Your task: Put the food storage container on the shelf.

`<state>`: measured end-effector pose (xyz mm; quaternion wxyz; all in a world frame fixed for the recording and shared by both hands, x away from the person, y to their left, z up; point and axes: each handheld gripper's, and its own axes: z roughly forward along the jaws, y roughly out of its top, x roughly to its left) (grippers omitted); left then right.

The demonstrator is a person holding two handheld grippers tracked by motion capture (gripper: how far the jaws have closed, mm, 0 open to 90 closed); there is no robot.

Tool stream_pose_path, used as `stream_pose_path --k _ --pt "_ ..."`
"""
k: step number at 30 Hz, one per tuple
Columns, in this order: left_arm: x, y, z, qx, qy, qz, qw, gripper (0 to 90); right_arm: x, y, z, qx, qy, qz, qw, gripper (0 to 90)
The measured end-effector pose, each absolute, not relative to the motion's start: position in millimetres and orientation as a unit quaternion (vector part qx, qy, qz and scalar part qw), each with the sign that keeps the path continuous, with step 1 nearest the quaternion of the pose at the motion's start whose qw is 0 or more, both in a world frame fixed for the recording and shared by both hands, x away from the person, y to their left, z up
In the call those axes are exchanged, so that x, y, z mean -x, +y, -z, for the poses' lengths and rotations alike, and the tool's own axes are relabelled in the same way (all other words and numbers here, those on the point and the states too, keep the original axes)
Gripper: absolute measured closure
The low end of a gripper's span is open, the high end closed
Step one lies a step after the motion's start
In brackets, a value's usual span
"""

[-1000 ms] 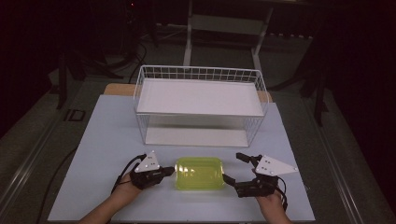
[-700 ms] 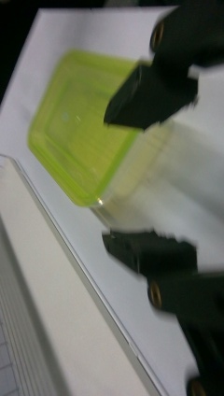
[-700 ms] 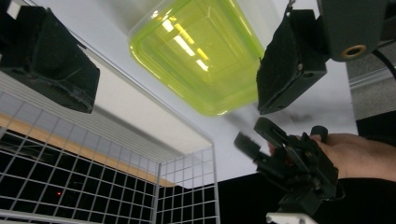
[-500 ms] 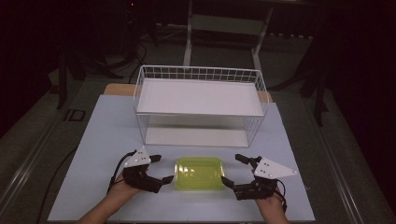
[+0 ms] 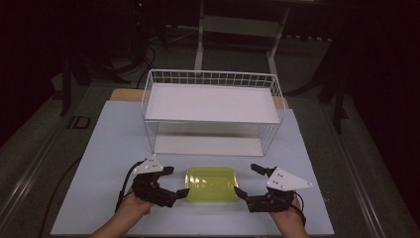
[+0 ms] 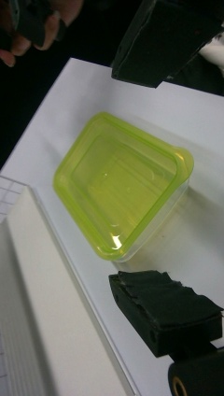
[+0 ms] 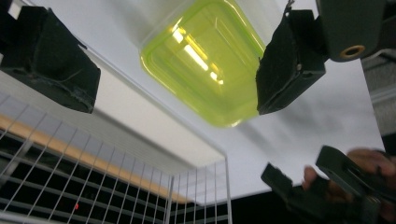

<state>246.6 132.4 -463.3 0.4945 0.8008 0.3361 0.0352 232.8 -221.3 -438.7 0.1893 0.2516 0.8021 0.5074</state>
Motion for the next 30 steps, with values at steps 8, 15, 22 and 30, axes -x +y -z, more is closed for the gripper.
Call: stream_pose_path --k 8,15,22,30 --pt "-254.4 123.1 468.6 -0.809 0.343 -0.04 0.476 4.6 -247.7 -225.9 447.4 -0.315 0.804 -0.478 0.159 20.9" --pt "-267.4 119.6 485.4 -0.798 0.388 -0.007 0.462 4.8 -257.2 -223.7 461.2 -0.359 0.811 -0.448 0.11 11.9" --pt "-272.7 111.1 497.7 -0.793 0.427 0.006 0.433 14.7 -266.5 -216.2 473.9 -0.404 0.807 -0.428 0.05 13.9" --pt "-275.0 110.8 511.7 -0.783 0.462 0.026 0.415 34.4 -273.7 -208.6 491.9 -0.44 0.806 -0.396 0.016 26.4"
